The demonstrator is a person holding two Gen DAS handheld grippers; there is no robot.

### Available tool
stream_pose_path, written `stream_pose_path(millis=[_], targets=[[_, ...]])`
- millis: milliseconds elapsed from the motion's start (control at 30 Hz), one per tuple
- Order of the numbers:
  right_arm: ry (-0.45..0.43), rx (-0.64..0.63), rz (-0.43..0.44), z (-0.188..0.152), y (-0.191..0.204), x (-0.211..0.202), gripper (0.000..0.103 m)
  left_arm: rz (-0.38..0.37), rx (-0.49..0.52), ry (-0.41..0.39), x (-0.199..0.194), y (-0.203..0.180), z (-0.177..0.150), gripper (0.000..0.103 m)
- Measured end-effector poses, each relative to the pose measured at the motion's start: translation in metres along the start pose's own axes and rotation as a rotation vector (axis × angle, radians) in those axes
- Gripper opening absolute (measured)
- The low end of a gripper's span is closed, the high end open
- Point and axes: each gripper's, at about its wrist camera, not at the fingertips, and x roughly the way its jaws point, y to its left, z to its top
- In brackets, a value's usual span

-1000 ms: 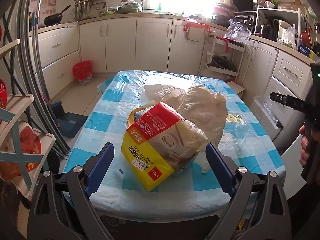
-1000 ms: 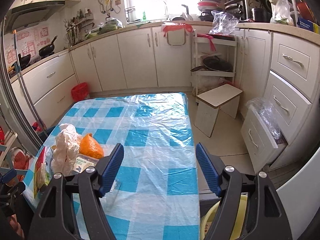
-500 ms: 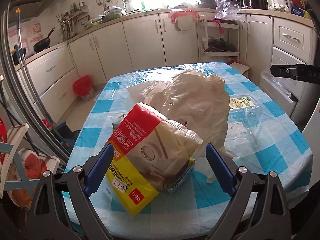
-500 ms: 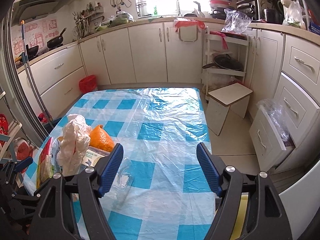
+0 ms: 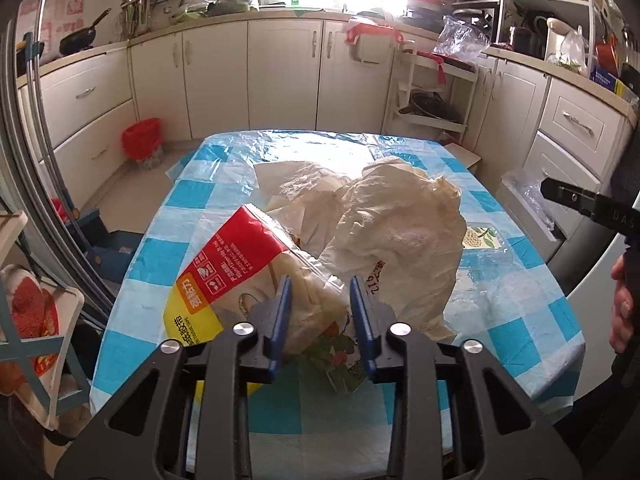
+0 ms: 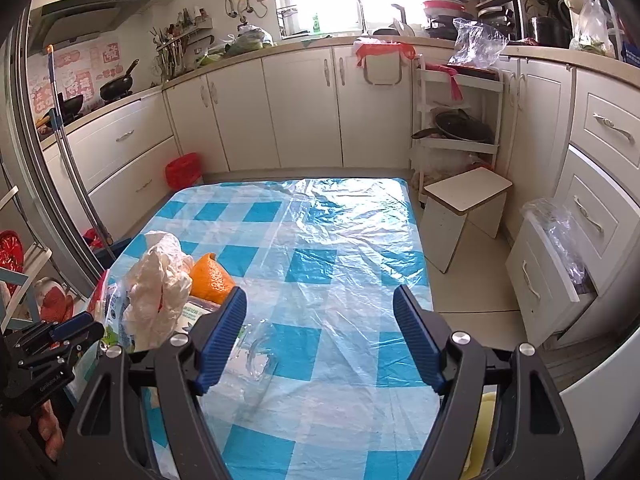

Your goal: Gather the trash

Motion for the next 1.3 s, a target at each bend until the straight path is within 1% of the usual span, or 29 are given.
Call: stream_pose_path(millis=[100,167,267,333,367,400,467,500,567,700,800,867,933,967,1000,1033,1067,1167,1300], targets=[[0.003,-0.003,0.006,-0.001,0.002,0.001,0.073,-0.034,-0.06,-0.01,-0.005,0.014,0.003,0.013],[0.01,-0.005,0.019,-0.001,0.003,0.003,0.073,-0.05,-0.104,-0.013,-0.006,0.026,0.003,0.01],[0.022,-0.013,0.029,-0.003,0.008,0.006,0.073,-0.048,-0.123,-0.007,-0.009,0.037,0.0,0.01],[0.029,-0.023,0.031,-0.004,0.012,0.008,0.073,-0.054,-0.101,-0.011,-0.015,0.041,-0.003,0.012],[0.03,-0.026,0.033,-0.005,0.013,0.008,0.073,-0.063,-0.065,-0.009,-0.019,0.04,-0.006,0.02],[0.032,-0.028,0.035,-0.005,0.015,0.009,0.073,-0.051,-0.022,-0.015,-0.024,0.037,-0.009,0.036],[0.037,-0.032,0.038,-0.005,0.017,0.01,0.073,-0.008,0.105,-0.045,-0.033,0.027,-0.019,0.055],[0.04,-0.034,0.039,-0.005,0.018,0.011,0.073,0.017,0.174,-0.051,-0.036,0.021,-0.022,0.057],[0.046,-0.041,0.041,-0.007,0.02,0.012,0.073,0.055,0.298,-0.046,-0.036,0.009,-0.031,0.058],[0.06,-0.057,0.038,-0.01,0.025,0.016,0.073,0.167,0.528,-0.065,-0.029,-0.016,-0.046,0.058],[0.068,-0.06,0.036,-0.011,0.026,0.018,0.073,0.225,0.661,-0.086,-0.026,-0.033,-0.054,0.058],[0.069,-0.06,0.037,-0.011,0.026,0.019,0.073,0.239,0.714,-0.096,-0.026,-0.039,-0.057,0.058],[0.07,-0.061,0.038,-0.011,0.026,0.019,0.073,0.244,0.745,-0.101,-0.024,-0.042,-0.058,0.054],[0.07,-0.062,0.04,-0.011,0.026,0.019,0.073,0.242,0.751,-0.099,-0.023,-0.043,-0.059,0.045],[0.07,-0.063,0.041,-0.011,0.027,0.019,0.073,0.238,0.75,-0.09,-0.022,-0.043,-0.059,0.032],[0.069,-0.065,0.042,-0.011,0.028,0.019,0.073,0.232,0.738,-0.082,-0.021,-0.041,-0.057,0.023],[0.068,-0.067,0.044,-0.011,0.028,0.019,0.073,0.226,0.717,-0.078,-0.021,-0.039,-0.055,0.011],[0.065,-0.069,0.048,-0.01,0.03,0.018,0.073,0.207,0.619,-0.104,-0.028,-0.025,-0.042,0.002],[0.07,-0.07,0.055,-0.01,0.031,0.019,0.073,0.15,0.405,-0.116,-0.042,0.003,-0.023,0.001]])
